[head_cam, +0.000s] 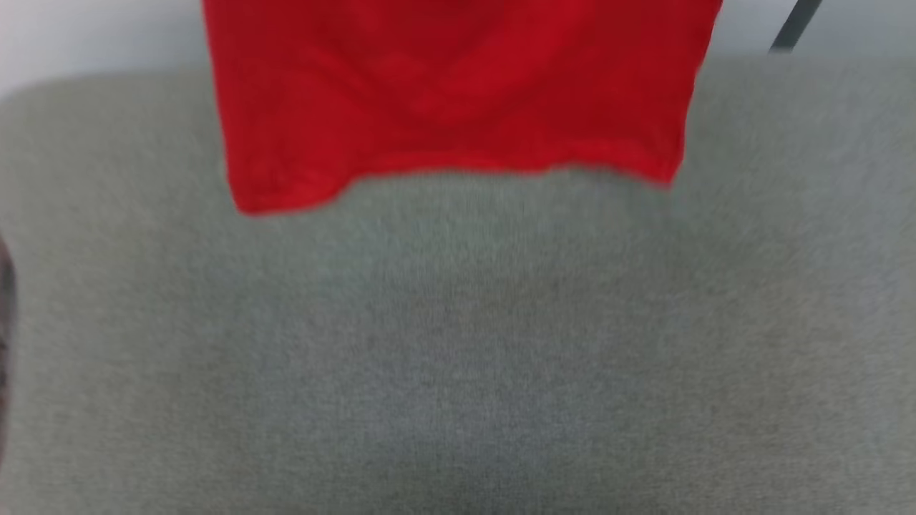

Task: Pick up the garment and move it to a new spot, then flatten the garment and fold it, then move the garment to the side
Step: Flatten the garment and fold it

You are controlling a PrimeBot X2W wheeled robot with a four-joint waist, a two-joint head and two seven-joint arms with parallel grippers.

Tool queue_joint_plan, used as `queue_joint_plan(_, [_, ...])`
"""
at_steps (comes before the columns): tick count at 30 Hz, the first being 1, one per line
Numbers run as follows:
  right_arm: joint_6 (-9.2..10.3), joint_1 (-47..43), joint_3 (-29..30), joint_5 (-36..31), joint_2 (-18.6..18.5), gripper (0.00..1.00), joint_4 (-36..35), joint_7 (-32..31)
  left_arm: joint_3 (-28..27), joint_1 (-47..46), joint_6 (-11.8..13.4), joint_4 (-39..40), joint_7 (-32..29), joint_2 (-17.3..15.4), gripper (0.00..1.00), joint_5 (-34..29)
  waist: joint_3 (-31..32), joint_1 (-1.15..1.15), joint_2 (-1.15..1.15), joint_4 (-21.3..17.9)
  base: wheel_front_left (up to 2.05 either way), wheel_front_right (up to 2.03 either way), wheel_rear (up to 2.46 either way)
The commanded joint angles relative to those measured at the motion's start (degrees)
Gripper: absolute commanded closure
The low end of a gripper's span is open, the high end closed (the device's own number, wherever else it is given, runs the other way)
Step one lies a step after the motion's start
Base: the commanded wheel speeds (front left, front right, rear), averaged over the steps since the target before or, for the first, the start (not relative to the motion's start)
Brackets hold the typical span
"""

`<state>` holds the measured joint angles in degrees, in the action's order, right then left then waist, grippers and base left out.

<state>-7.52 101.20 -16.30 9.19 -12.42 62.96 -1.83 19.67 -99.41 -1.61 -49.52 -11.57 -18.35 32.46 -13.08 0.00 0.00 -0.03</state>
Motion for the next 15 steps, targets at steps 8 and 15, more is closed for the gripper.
queue_joint_plan(8, [0.06, 9.13, 5.12, -15.83, -4.02, 1.0, -4.25, 16.02, -0.84, -11.7, 0.44, -0.49, 15.77, 3.32, 1.0, -2.12, -26.7, 0.0, 0.0, 2.06, 0.0, 0.0, 0.0])
queue_joint_plan(15, [0.06, 9.15, 11.01, -27.69, -4.31, 1.0, -18.24, 17.01, -3.29, -19.91, -1.29, -1.92, 25.67, 5.83, 1.0, -1.07, -36.24, 0.0, 0.0, 5.16, 0.0, 0.0, 0.0])
